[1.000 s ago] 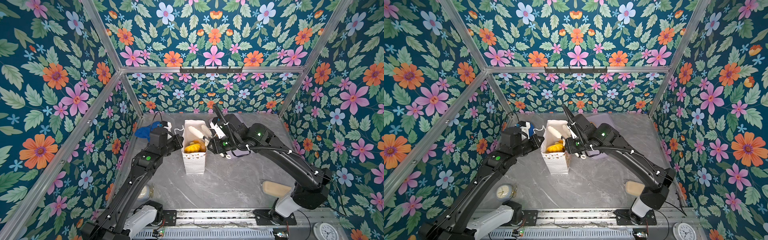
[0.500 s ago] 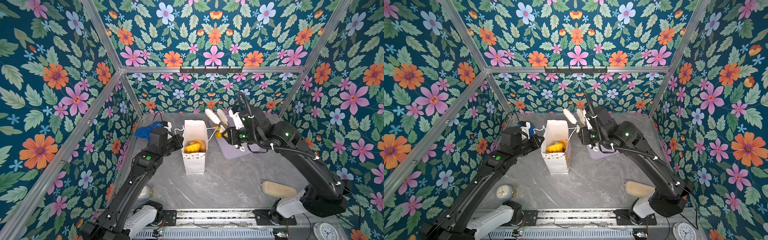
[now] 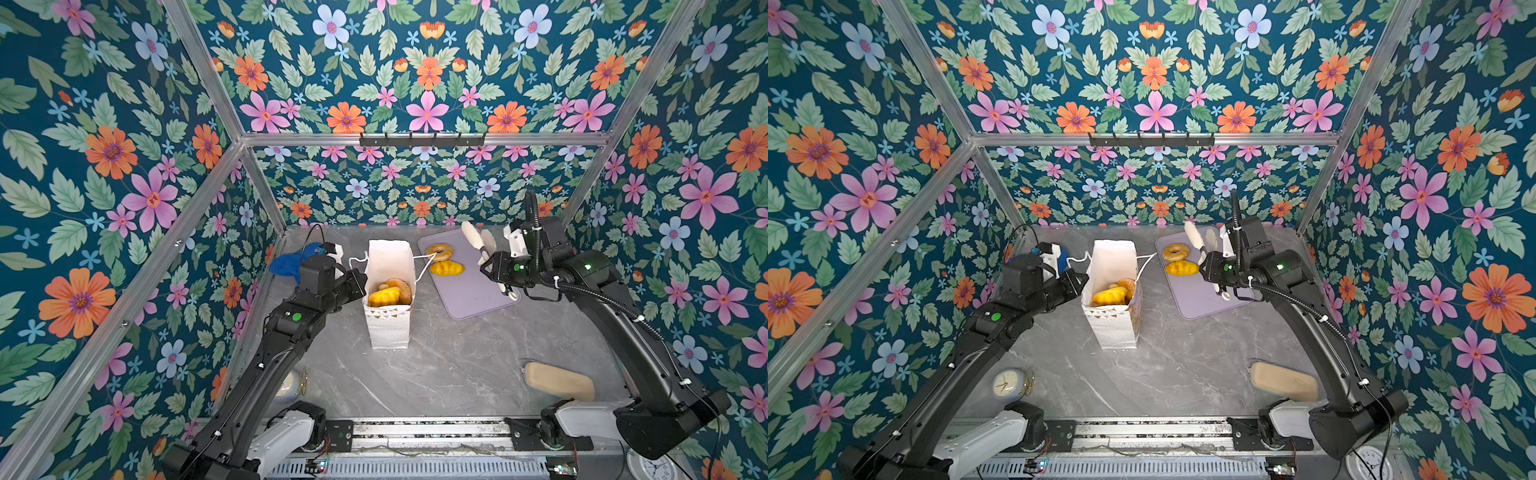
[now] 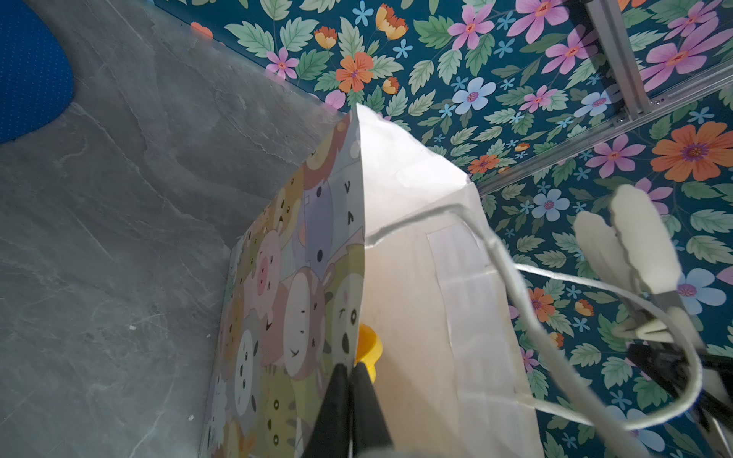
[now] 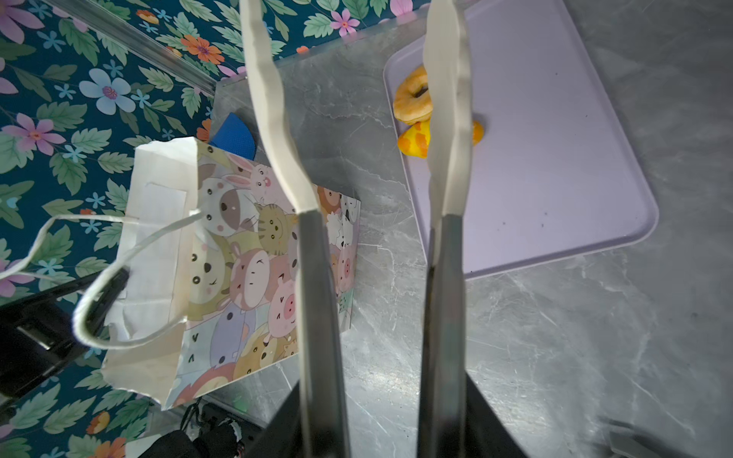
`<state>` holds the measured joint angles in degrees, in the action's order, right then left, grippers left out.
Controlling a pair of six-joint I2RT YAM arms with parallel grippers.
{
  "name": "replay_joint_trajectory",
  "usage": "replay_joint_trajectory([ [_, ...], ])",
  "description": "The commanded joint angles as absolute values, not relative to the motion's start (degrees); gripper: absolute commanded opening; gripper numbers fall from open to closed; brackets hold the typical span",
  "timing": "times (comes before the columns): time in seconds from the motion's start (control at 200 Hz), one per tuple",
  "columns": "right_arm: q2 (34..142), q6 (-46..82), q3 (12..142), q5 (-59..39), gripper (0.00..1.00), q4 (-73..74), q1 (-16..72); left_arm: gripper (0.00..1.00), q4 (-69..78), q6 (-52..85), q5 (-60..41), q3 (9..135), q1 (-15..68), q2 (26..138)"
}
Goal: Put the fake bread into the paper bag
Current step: 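Raise the empty tongs from the bag and move them over the tray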
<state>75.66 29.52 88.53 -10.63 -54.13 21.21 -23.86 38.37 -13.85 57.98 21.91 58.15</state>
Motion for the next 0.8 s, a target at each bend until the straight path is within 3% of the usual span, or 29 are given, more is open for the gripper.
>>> replay_joint_trajectory([
  [0.0,76.27,31.31,85.48,-17.35,0.46,-47.25,18.38,0.08,-23.23,37.46,-14.06,57.83,21.90,57.91],
  [0.795,84.99,32.08,81.22,-18.72,0.44,-41.08,15.20,0.08,-23.05,37.69,-14.06,57.37,21.89,57.74],
])
